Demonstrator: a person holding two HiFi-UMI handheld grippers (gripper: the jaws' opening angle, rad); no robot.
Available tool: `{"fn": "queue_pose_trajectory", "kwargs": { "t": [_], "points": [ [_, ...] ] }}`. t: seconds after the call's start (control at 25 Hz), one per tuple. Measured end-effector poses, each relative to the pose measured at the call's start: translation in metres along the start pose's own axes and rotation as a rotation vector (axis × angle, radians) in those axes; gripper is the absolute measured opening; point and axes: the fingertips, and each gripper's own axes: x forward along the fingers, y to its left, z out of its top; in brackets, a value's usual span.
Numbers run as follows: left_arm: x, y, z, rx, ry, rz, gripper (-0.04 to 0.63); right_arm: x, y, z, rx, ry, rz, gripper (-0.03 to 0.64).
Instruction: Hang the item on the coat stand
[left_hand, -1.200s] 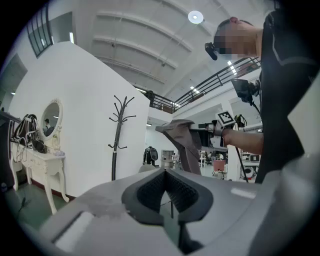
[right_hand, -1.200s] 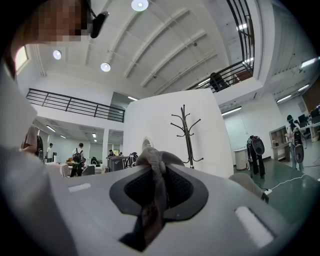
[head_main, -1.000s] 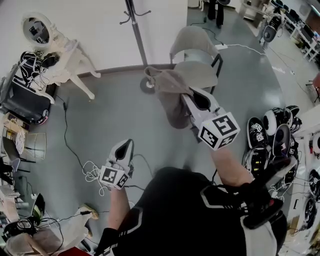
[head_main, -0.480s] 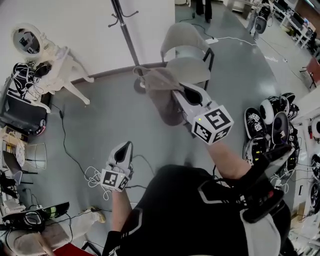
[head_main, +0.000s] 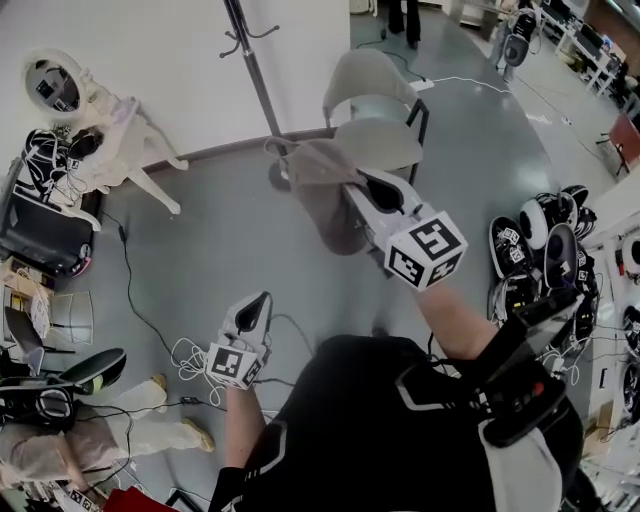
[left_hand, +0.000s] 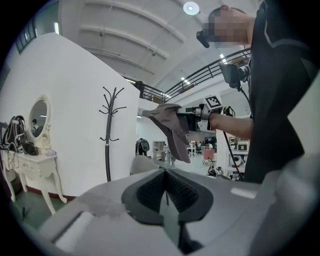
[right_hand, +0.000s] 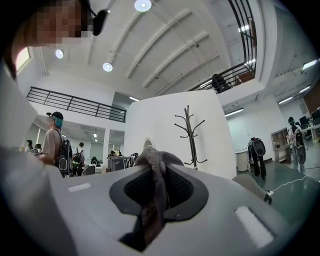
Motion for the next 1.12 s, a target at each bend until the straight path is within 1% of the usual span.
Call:
{"fn": "queue_pose_trajectory", "kwargs": {
  "t": [0.32, 0.6, 0.76, 0.88, 0.96, 1.04, 1.12],
  "points": [
    [-0.021, 0.014, -0.007, -0.018, -0.010, -0.014, 0.026, 0.012, 0.024, -0.004, -0.013, 0.004, -0.017, 0.057],
    [-0.035, 0.023, -0.017, 0.005, 0.003, -0.058, 0.026, 0.020, 0.038, -0.005, -0.022, -0.009, -0.051, 0.057],
    [-0.033, 0.029, -0.019, 0.009, 0.013, -0.059, 0.026, 0.028, 0.035, -0.002, -0.023, -0.014, -0.050, 0.055],
    [-0.025, 0.034, -0.024, 0.027, 0.042, -0.050, 0.026, 0.035, 0.025, -0.002, -0.014, -0.023, -0.052, 0.055],
    [-0.020, 0.040, -0.025, 0.030, 0.065, -0.041, 0.026, 0.045, 0.020, -0.004, -0.004, -0.029, -0.052, 0.055],
    [-0.016, 0.050, -0.025, 0.035, 0.070, -0.037, 0.026, 0.057, 0.016, -0.004, -0.002, -0.035, -0.040, 0.055],
    [-0.009, 0.061, -0.025, 0.023, 0.070, -0.026, 0.026, 0.071, 0.011, -0.002, 0.000, -0.041, -0.025, 0.055]
  ]
}}
